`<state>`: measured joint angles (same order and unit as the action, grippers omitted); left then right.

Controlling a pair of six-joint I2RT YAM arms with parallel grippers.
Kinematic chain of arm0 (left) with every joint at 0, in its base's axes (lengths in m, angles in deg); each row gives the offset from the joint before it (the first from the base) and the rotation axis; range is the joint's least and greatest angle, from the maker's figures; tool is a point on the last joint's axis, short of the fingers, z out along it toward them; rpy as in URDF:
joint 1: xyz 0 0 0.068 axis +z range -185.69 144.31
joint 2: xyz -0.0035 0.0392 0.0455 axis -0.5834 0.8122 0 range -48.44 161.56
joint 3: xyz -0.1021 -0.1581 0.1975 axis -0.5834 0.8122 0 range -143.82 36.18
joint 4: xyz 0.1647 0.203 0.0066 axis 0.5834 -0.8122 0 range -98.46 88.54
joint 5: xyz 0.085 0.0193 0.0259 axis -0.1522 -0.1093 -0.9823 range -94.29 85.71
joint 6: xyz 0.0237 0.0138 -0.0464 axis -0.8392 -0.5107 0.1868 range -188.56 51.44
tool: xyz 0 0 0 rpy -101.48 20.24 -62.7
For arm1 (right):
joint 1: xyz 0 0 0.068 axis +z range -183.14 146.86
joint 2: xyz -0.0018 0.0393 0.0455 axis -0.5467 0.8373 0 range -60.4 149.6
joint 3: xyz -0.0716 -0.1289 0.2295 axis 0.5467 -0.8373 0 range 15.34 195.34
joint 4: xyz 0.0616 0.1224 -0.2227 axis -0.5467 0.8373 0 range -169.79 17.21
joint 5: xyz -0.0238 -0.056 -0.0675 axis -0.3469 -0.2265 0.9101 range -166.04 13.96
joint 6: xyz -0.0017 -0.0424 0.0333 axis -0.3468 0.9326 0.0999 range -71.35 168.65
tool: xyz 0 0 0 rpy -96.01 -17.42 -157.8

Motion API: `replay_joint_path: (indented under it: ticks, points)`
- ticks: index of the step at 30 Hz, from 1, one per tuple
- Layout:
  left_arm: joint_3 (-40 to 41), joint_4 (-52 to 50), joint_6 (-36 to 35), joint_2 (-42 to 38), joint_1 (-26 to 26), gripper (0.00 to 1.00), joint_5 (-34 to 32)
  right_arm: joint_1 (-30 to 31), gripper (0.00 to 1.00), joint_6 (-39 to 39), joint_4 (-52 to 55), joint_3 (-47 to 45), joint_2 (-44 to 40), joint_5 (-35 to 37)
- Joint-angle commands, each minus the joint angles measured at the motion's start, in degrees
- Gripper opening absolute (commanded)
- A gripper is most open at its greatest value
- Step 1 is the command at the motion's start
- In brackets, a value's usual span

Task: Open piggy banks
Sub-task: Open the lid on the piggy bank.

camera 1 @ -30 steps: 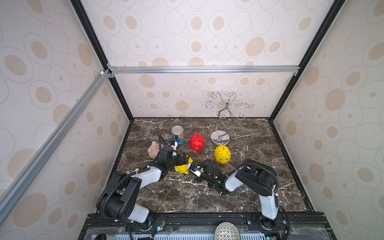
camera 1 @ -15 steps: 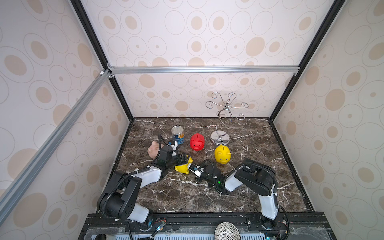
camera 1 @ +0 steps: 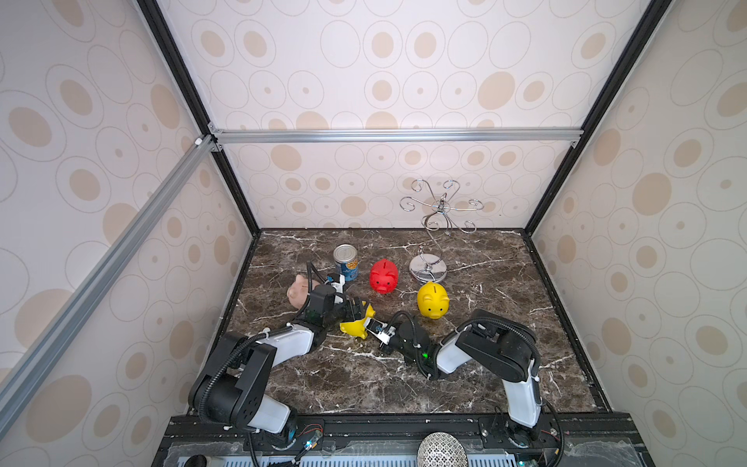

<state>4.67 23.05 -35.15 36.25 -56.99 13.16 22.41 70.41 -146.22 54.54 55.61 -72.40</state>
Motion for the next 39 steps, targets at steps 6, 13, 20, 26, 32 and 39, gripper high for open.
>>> replay_joint_path:
  ticks: [6, 13, 20, 26, 32, 39]
  points:
    - [2.4, -6.9, 0.3, 2.1, -0.8, 0.88, 2.2, 1.6, 0.24, -1.9, -4.7, -2.0, -2.7, 0.7]
    - [2.7, -6.5, 0.4, 1.8, -0.8, 0.87, 2.7, 1.3, 0.21, -3.4, 4.3, 2.6, -0.8, -0.9]
    - [3.2, -5.2, 0.9, 2.5, -0.9, 0.87, 3.5, 1.0, 0.13, -1.1, 3.6, 4.0, 0.4, -0.9]
    - [4.2, -3.7, 1.4, 3.4, -1.3, 0.86, 4.4, 1.0, 0.07, 0.3, 2.3, 4.6, 0.4, -1.7]
    - [4.3, -4.1, 1.3, 3.0, -1.3, 0.86, 4.3, 1.3, 0.00, 1.1, 2.9, 4.7, -0.8, -2.8]
    - [3.6, -5.9, 1.4, 2.4, -1.4, 0.86, 4.3, 3.8, 0.00, 7.1, 3.9, 5.4, -1.6, -0.6]
